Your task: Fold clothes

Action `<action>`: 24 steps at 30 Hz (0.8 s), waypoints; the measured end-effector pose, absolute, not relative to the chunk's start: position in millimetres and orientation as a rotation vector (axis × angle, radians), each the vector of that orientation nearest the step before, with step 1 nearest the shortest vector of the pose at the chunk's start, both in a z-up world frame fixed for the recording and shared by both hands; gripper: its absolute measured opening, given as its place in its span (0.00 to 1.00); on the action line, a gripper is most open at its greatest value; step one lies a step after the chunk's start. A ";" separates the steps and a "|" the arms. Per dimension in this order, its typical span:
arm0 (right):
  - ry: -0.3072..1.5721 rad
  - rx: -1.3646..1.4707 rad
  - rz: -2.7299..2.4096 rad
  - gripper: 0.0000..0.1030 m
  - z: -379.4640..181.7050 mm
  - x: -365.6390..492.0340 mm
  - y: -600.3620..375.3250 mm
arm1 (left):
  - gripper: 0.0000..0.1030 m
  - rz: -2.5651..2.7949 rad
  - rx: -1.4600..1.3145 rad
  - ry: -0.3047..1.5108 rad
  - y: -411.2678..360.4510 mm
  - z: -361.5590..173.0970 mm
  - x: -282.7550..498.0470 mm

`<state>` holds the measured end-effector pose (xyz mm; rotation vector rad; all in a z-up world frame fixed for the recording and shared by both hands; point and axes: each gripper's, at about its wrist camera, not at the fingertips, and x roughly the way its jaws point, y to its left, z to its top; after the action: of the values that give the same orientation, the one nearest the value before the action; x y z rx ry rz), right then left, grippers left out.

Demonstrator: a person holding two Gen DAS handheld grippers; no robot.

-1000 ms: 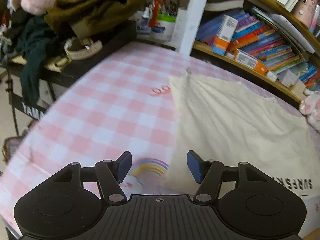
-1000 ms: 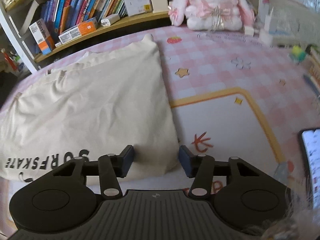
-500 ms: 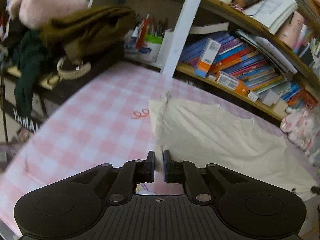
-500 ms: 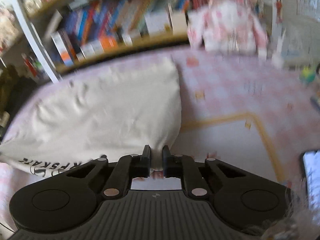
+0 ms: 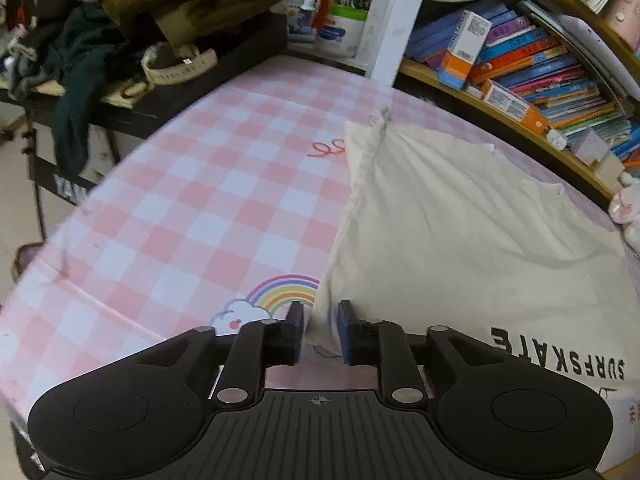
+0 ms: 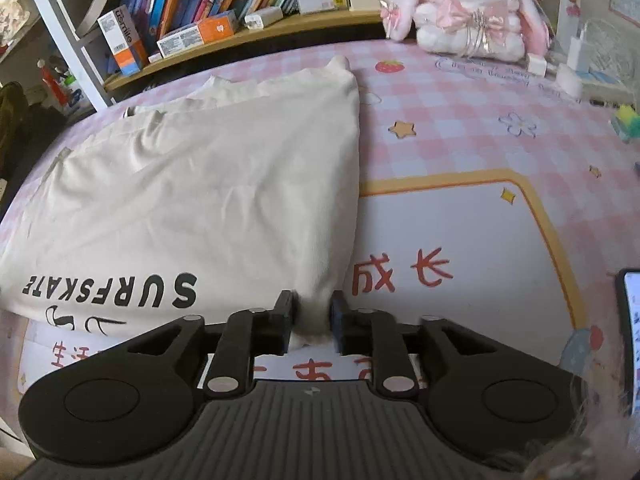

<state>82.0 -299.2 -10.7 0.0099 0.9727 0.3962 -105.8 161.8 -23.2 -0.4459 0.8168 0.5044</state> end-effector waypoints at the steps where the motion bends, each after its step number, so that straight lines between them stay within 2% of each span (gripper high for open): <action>1: 0.956 0.003 0.391 0.31 -8.1 81.5 -299.3 | 0.23 0.515 -0.438 0.811 160.2 -19.0 -106.1; 5: 0.884 -0.024 0.408 0.42 5.7 80.5 -298.0 | 0.31 0.553 -0.418 0.780 153.5 -6.1 -106.8; 9: 0.828 -0.051 0.450 0.51 15.6 80.7 -289.1 | 0.44 0.582 -0.407 0.768 143.9 -0.5 -108.0; 11: 0.818 -0.069 0.478 0.59 16.3 79.7 -282.9 | 0.50 0.597 -0.406 0.768 138.2 0.6 -109.8; 17: 0.808 -0.127 0.555 0.76 11.9 71.8 -268.1 | 0.66 0.635 -0.415 0.780 119.2 -1.1 -116.0; 24: 0.809 -0.174 0.617 0.79 6.4 67.4 -267.1 | 0.71 0.679 -0.495 0.786 105.7 -6.4 -125.8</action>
<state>67.4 -267.1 6.4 -0.1735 0.8089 0.6168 -125.8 105.7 -6.4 -0.4951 0.7858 0.6791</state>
